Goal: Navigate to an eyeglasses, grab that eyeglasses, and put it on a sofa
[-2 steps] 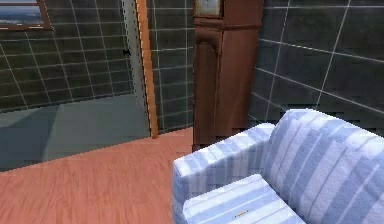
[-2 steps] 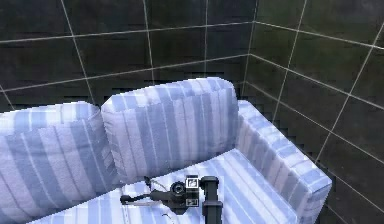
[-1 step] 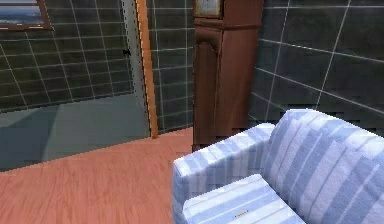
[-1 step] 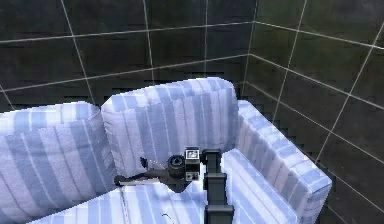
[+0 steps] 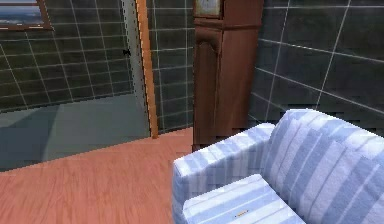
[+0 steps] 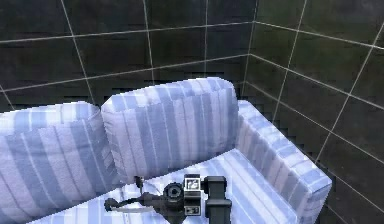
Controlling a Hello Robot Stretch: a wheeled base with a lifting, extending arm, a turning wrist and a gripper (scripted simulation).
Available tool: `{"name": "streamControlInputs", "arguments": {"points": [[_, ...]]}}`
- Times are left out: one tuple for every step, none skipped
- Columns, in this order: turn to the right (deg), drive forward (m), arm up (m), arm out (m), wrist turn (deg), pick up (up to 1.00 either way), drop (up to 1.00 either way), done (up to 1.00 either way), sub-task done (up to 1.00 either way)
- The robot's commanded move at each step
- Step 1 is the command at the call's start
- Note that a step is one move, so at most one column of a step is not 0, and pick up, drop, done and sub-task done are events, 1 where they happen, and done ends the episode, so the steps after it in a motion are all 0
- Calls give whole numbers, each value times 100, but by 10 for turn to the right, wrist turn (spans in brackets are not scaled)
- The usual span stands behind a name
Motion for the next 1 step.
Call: {"name": "streamControlInputs", "arguments": {"points": [[0, 0, 0, 0, 0, 0, 0, 100, 0]]}}
